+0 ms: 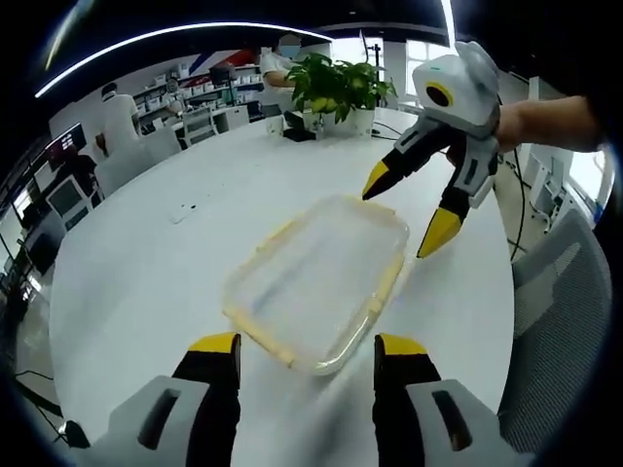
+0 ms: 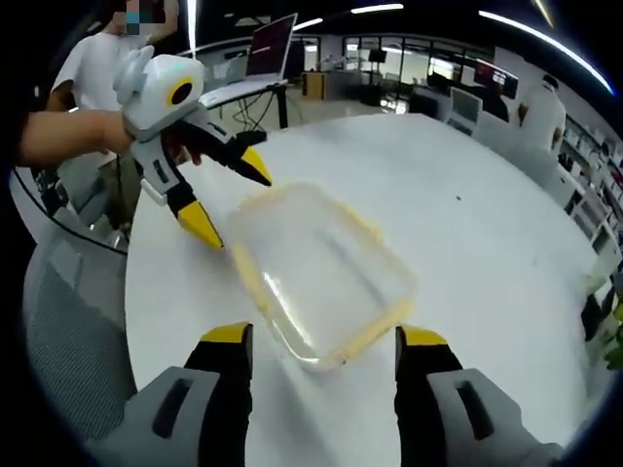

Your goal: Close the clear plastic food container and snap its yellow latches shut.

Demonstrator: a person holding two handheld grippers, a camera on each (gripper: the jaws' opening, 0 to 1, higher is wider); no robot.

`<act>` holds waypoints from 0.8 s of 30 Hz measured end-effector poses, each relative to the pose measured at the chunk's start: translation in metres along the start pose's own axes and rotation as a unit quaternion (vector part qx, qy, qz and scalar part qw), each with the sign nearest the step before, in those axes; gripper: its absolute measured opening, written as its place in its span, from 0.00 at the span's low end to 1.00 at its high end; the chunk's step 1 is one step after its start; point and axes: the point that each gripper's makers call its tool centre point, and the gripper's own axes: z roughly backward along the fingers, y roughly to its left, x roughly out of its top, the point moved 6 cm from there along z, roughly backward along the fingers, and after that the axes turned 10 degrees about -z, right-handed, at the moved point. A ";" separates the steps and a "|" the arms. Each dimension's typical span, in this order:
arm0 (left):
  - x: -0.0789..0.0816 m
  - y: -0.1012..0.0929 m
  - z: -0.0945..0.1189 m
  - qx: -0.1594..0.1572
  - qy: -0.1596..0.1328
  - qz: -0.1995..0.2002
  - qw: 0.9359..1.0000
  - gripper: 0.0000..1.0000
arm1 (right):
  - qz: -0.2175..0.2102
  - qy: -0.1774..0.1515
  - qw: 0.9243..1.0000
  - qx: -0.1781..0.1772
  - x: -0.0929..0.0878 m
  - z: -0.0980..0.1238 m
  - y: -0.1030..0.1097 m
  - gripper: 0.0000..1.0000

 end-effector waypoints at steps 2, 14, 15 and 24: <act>0.001 -0.003 0.004 0.002 -0.005 0.002 1.000 0.51 | -0.003 -0.007 1.000 -0.002 -0.001 0.004 0.003 0.59; 0.002 -0.023 0.033 0.020 -0.032 0.016 0.999 0.61 | -0.019 -0.051 0.998 -0.024 -0.015 0.031 0.018 0.69; 0.002 -0.025 0.037 0.024 -0.034 0.015 0.999 0.62 | -0.020 -0.055 0.998 -0.029 -0.016 0.034 0.020 0.70; 0.002 -0.042 0.060 0.046 -0.055 0.035 0.997 0.71 | -0.031 -0.084 0.995 -0.045 -0.032 0.056 0.032 0.79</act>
